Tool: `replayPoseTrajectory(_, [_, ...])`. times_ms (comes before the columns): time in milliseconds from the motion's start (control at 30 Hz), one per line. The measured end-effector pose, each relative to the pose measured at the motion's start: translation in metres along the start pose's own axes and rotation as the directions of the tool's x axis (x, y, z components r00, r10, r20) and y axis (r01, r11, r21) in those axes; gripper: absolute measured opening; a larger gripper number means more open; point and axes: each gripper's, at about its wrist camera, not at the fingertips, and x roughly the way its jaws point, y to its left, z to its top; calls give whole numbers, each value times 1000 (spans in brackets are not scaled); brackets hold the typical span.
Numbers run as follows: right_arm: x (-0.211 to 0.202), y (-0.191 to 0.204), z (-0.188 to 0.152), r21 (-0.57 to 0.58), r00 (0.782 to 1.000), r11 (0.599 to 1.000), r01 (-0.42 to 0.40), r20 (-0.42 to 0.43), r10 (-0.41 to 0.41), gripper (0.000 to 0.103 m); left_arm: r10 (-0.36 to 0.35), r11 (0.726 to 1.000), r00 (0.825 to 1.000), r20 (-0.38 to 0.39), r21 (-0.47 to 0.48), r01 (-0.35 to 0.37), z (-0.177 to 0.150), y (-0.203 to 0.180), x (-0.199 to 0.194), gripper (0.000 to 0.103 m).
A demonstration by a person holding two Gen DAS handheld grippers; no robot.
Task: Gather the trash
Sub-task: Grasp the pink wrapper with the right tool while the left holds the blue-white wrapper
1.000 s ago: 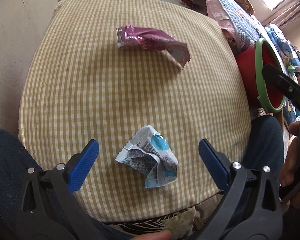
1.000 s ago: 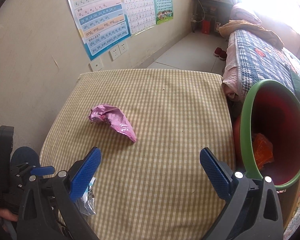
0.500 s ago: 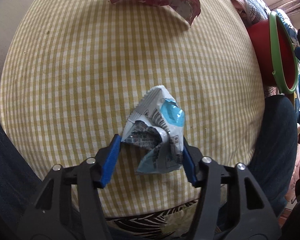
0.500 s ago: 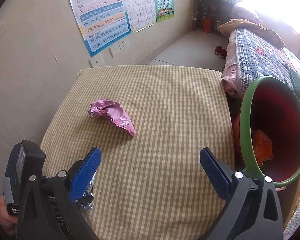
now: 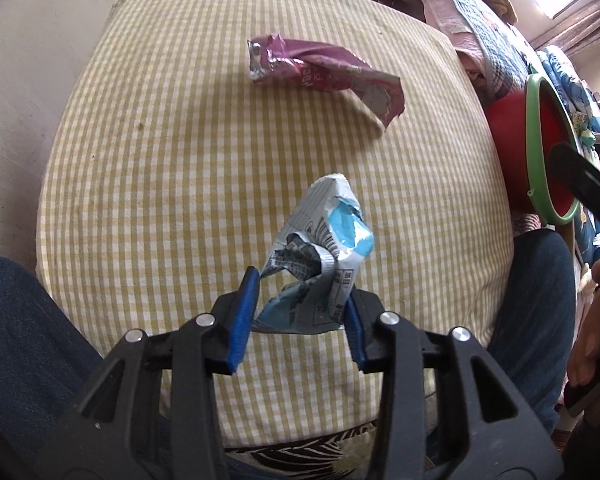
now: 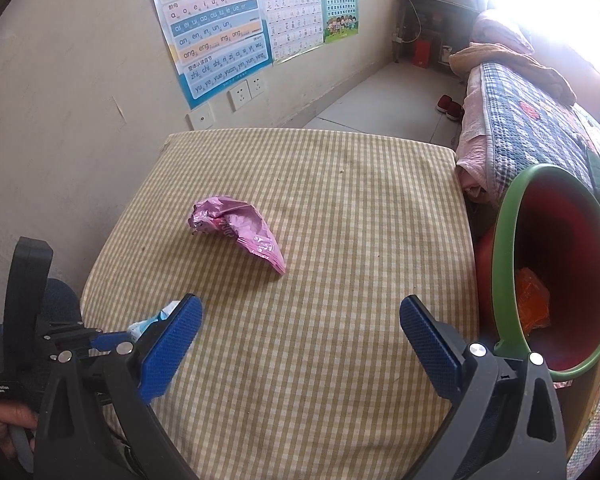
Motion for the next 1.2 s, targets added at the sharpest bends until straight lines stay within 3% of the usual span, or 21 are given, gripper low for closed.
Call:
replayPoseTrajectory(600, [28,41,20,-86,999,996,-24,-32,22,96,26,995,989,145,-96,-12,29,61,-46,38])
replayPoseTrajectory(1200, [107,47,31,-174,992,984,31,-117,-52,95,7,989,985,170,-150,19,42,85,-45,39])
